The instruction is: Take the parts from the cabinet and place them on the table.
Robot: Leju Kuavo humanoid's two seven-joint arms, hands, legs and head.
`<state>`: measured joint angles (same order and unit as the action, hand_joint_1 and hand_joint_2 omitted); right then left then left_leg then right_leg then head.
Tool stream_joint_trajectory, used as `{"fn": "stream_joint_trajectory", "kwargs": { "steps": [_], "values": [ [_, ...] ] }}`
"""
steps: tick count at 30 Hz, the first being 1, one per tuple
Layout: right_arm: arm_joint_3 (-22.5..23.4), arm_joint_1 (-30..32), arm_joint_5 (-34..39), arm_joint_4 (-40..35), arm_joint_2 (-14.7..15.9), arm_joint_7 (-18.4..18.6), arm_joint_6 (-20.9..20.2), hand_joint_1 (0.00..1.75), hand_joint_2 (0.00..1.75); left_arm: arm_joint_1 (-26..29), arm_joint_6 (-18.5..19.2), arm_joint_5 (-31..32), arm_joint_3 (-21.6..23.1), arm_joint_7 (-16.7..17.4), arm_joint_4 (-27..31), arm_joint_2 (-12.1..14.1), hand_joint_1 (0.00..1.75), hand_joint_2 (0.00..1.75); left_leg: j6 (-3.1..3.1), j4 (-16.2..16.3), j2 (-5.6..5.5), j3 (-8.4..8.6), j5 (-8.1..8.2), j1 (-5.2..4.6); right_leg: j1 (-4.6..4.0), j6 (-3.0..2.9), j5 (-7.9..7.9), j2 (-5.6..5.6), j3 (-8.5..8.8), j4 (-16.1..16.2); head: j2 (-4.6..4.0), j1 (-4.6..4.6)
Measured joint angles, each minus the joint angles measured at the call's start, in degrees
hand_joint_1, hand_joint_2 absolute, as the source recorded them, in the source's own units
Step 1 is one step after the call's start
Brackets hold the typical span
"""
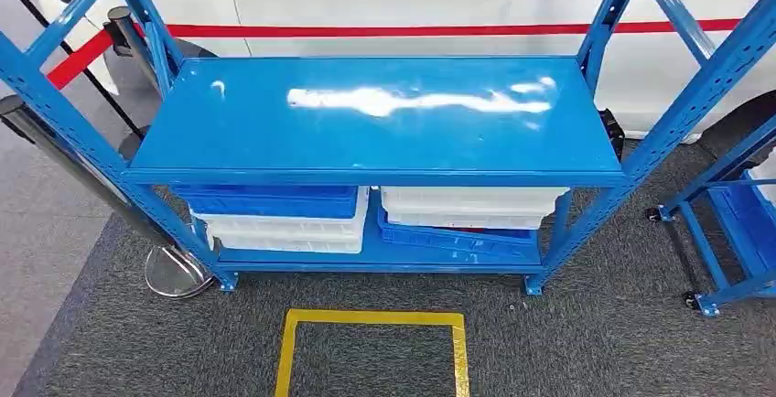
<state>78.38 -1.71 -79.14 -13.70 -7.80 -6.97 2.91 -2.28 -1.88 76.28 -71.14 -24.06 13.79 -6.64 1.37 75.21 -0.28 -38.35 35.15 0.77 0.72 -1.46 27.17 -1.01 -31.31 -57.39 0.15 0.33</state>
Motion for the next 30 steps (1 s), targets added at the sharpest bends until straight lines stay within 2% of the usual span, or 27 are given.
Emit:
{"fn": "stream_joint_trajectory", "kwargs": {
  "steps": [1,3,4,5,8,9,10,13,14,15,16,17,18,19,20,21,22,25,26,30],
  "values": [
    [0.00,-0.01,0.00,0.00,0.00,0.00,0.11,0.00,0.00,0.02,-0.02,0.00,-0.02,0.02,0.00,0.00,0.00,0.00,-0.04,-3.38,0.00,1.45,-2.48,0.03,0.03,0.01,0.11,0.01,0.20,-0.03,0.00,-0.04],
    [0.00,-0.02,-0.31,0.00,-0.02,0.31,0.70,0.00,0.00,-0.09,-0.18,0.00,-0.15,0.02,0.00,0.00,0.00,0.00,-0.33,-13.77,-0.02,6.23,-8.01,0.03,0.09,0.40,0.44,-0.42,0.72,-0.12,0.00,-0.07],
    [0.02,0.09,-0.46,0.00,-0.02,0.39,0.94,0.00,0.00,-0.16,-0.22,0.00,-0.26,0.02,0.00,0.00,0.00,0.00,-0.69,-16.54,-0.14,7.34,-7.99,-0.07,-0.11,0.74,0.65,-0.50,0.63,-0.28,0.00,-0.04],
    [0.02,0.00,-0.46,0.00,-0.02,0.44,1.03,0.00,1.75,-0.33,-0.22,0.02,-0.35,0.02,0.00,0.00,0.00,0.00,-1.10,-17.03,-0.18,7.26,-7.92,-0.28,-0.32,1.13,0.75,-0.67,0.42,-0.51,0.02,-0.06],
    [0.04,-0.06,-0.46,0.00,-0.02,0.70,1.22,0.00,1.75,-0.14,-0.22,0.15,-0.39,0.02,0.00,0.00,0.00,0.00,-2.13,-17.13,-0.16,7.09,-8.04,-0.45,-0.19,2.12,0.57,-0.66,0.49,-0.13,0.00,-0.02],
    [0.07,-0.09,-0.46,0.00,0.00,0.85,1.42,0.00,1.75,-0.16,-0.22,0.17,-0.39,0.02,0.00,-0.11,0.00,0.00,-2.78,-17.79,0.03,7.53,-8.51,0.08,-0.15,2.40,0.99,-0.51,0.48,-0.49,0.00,-0.09],
    [0.18,-0.10,-0.46,0.00,0.02,0.90,1.77,0.00,1.75,-0.22,-0.22,0.20,-0.39,0.02,0.00,-0.15,0.00,0.00,-3.07,-17.95,0.05,7.60,-8.61,-0.01,-0.09,2.58,2.22,0.11,-0.15,-2.12,0.00,0.11],
    [0.33,-0.23,-0.46,0.00,0.02,1.33,1.94,0.00,1.75,-0.18,-0.29,0.35,-0.44,0.04,0.00,-0.11,0.00,0.00,-3.80,-17.93,0.47,7.47,-8.49,-0.21,0.19,3.23,8.78,0.40,-6.62,-15.11,0.00,0.37],
    [0.33,-0.22,-0.46,0.00,0.02,1.46,1.94,0.00,1.75,-0.16,-0.31,0.37,-0.44,0.04,0.00,-0.13,0.00,0.00,-3.84,-17.86,0.53,7.49,-8.45,-0.24,0.37,3.60,9.31,0.42,-8.19,-18.03,0.00,0.37],
    [0.35,-0.21,-0.46,0.00,0.02,1.55,1.94,0.00,1.75,-0.14,-0.31,0.48,-0.44,0.07,0.00,-0.13,0.00,0.00,-3.92,-17.82,0.53,7.59,-8.37,-0.24,0.62,3.96,8.25,0.43,-8.32,-17.97,0.00,0.35],
    [0.35,-0.20,-0.46,0.00,0.02,1.57,1.94,0.00,1.75,-0.15,-0.28,0.50,-0.46,0.07,0.00,-0.13,0.00,0.00,-3.89,-17.68,0.52,7.67,-8.21,-0.18,0.95,4.33,5.90,0.51,-7.17,-15.20,0.00,0.39],
    [0.35,-0.20,-0.46,0.00,0.02,1.57,2.05,0.00,1.75,-0.17,-0.22,0.52,-0.46,0.07,0.00,-0.13,0.00,0.00,-3.78,-17.40,0.47,7.76,-7.97,-0.07,1.27,4.67,3.15,0.68,-5.03,-10.72,0.00,0.39],
    [0.37,-0.23,-0.44,0.00,0.04,1.51,2.29,0.00,0.00,-0.18,-0.22,0.55,-0.46,0.07,0.00,-0.13,0.00,0.00,-3.55,-16.96,0.46,7.80,-7.65,0.00,1.61,5.00,0.53,0.89,-2.48,-5.50,0.00,0.42],
    [0.48,-0.25,-0.35,0.00,-0.02,1.40,2.56,0.00,0.00,-0.10,-0.22,0.57,-0.48,0.07,0.00,-0.11,0.00,0.00,-3.11,-16.45,0.43,7.64,-7.21,-0.16,1.86,5.30,0.42,1.06,-0.78,-1.74,0.00,0.53],
    [0.57,-0.41,-0.33,0.00,-0.07,1.38,2.69,0.00,0.00,-0.16,-0.24,0.59,-0.50,0.07,0.00,-0.09,0.00,0.00,-2.54,-15.70,0.38,7.17,-6.49,-0.59,1.45,4.45,0.38,0.62,-0.72,-1.30,0.02,0.70],
    [0.63,-0.52,-0.35,0.00,-0.07,1.38,2.73,0.00,0.00,-0.18,-0.26,0.63,-0.50,0.09,0.00,-0.09,0.00,0.00,-2.51,-15.87,0.41,7.22,-6.66,-0.67,1.52,3.67,0.93,0.67,-0.75,-1.47,0.00,0.44],
    [0.68,-0.47,-0.39,0.00,-0.07,1.38,2.73,0.00,0.00,-0.23,-0.31,0.70,-0.52,0.17,0.00,-0.09,0.00,0.00,-2.45,-15.93,0.41,7.33,-6.65,-0.67,1.37,3.87,0.69,0.66,-0.74,-1.48,0.00,0.33],
    [0.79,-0.47,-0.44,0.00,-0.04,1.40,2.71,0.00,0.00,-0.25,-0.33,0.74,-0.52,0.24,0.00,-0.09,0.00,0.00,-2.08,-16.21,0.41,7.43,-6.81,-0.39,0.94,3.44,0.77,0.66,-0.74,-1.50,0.00,0.37],
    [0.81,-0.47,-0.44,0.00,-0.04,1.40,2.67,0.00,0.00,-0.24,-0.37,0.77,-0.52,0.33,0.00,-0.09,0.00,1.75,-2.07,-16.28,0.40,7.48,-6.82,-0.38,0.90,3.40,0.78,0.66,-0.75,-1.50,0.00,0.39],
    [0.81,-0.50,-0.55,0.00,-0.04,1.38,2.29,0.00,0.00,-0.27,-1.44,1.14,-0.55,1.05,0.00,-0.09,0.00,1.75,-1.85,-16.57,0.40,7.66,-6.87,-0.36,0.87,3.19,0.91,0.66,-0.71,-1.53,0.00,0.37]
  ]
}}
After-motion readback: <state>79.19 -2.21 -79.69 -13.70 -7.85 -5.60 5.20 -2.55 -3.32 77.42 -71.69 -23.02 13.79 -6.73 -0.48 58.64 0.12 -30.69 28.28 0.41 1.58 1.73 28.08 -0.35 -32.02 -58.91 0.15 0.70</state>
